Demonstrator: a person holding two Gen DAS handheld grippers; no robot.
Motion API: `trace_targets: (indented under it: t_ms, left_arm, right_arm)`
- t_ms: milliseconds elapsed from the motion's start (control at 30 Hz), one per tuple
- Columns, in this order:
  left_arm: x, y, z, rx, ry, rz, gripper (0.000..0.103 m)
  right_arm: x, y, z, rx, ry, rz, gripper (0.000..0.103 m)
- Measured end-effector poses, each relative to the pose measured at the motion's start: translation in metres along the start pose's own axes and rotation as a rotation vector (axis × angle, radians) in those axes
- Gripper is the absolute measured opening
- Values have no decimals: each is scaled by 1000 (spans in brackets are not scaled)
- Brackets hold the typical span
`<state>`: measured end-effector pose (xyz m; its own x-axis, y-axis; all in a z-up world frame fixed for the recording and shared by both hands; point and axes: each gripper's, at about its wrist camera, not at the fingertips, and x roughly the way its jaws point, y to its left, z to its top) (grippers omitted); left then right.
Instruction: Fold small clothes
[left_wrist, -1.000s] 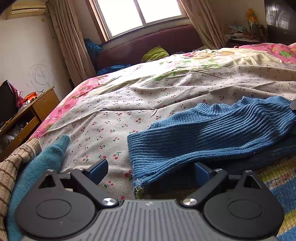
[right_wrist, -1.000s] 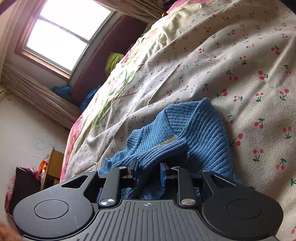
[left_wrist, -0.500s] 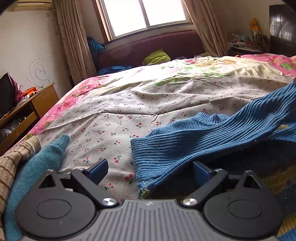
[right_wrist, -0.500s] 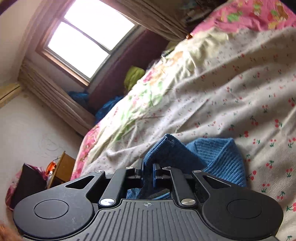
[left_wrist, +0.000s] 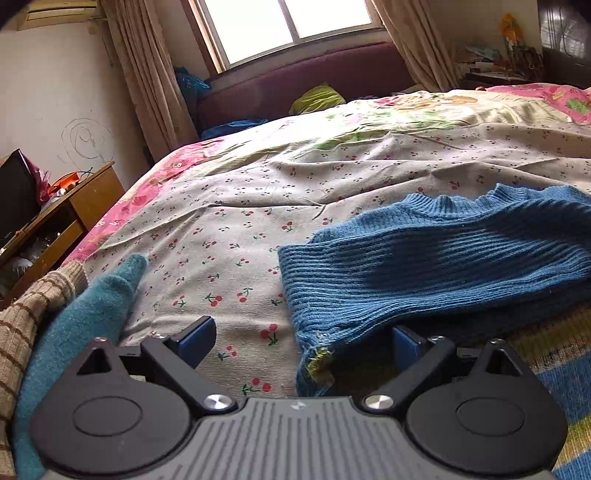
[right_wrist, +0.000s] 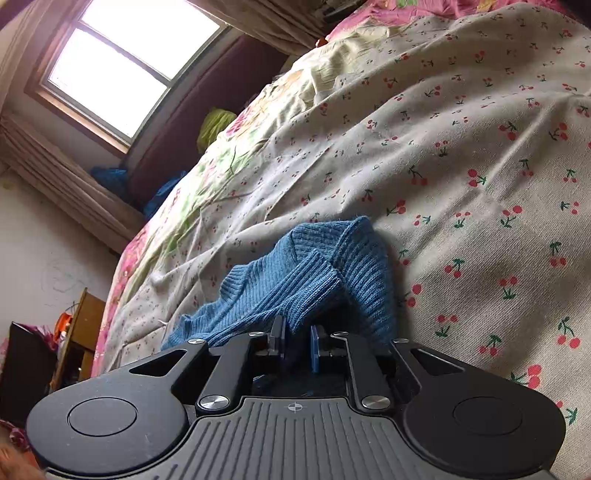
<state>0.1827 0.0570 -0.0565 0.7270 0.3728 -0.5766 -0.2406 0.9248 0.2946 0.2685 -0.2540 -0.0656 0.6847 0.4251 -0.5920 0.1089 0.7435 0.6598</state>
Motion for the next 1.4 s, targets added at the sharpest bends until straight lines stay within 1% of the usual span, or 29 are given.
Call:
trace_targets:
  t_ms: [67,133,200,300,333,400,467,500,567,600,633,700,767,800,867,900,967,1033,1133,1167,1200,1233,1333,1400]
  left_arm:
    - [5,8,0,-29,20,30,103]
    - [12,16,-3,-48,49,58,103]
    - [20,24,-8,-61,91,83,103]
    - [22,38,-10,-119,117,51,103]
    - [19,40,-9,-123,109,48,103]
    - [11,40,-9,-102,91,50,103]
    - [5,41,-11,-86,82,51,103]
    - [4,42,-12,-78,86,50,103]
    - [2,44,-15,-73,100,45,103]
    - [0,47,-16,-75,105,40,103]
    - [-3,49,-17,-82,105,34,103]
    - [-12,55,-14,-108,86,11,103]
    - [-19,57,-8,-123,54,2,103]
    - [-22,57,-3,-134,37,-6,103]
    - [-23,53,8,-141,3,-25,103]
    - [-21,50,13,-139,-12,-30,103]
    - [-14,44,21,-138,-25,-52,103]
    - [-1,37,22,-125,-11,-71,103]
    - [21,28,13,-96,50,-79,103]
    - [27,26,9,-91,75,-80,103]
    - [29,25,5,-92,88,-80,103]
    - [30,26,2,-97,88,-79,103]
    - [27,25,3,-95,83,-73,103]
    - [27,23,5,-81,78,-66,103]
  right_arm:
    - [3,0,0,7,6,-15,15]
    - [4,-2,-5,-23,15,-71,15]
    - [3,-3,-9,-45,22,-79,14]
    - [-8,4,-10,-101,16,-99,16]
    - [-13,8,-10,-129,6,-110,18]
    - [-23,17,-10,-198,-20,-136,18]
    - [-32,27,-11,-281,-56,-186,19]
    - [-35,31,-11,-317,-76,-216,19]
    - [-41,40,-13,-381,-118,-243,19]
    - [-44,46,-15,-413,-134,-241,19]
    - [-43,52,-18,-438,-133,-218,19]
    - [-35,65,-23,-487,-87,-146,19]
    - [-17,78,-29,-522,-36,-83,19]
    - [-8,82,-30,-535,-9,-64,19]
    - [5,87,-30,-532,10,-73,19]
    - [7,88,-27,-519,7,-80,19]
    - [1,80,-21,-478,-30,-101,19]
    - [-7,68,-12,-458,-74,-150,19]
    - [-3,49,1,-462,-88,-219,20]
    - [0,45,4,-475,-89,-233,26]
    - [6,40,7,-488,-81,-244,29]
    - [10,37,9,-491,-61,-234,31]
    - [21,34,11,-508,-9,-196,33]
    - [28,34,11,-524,22,-202,33]
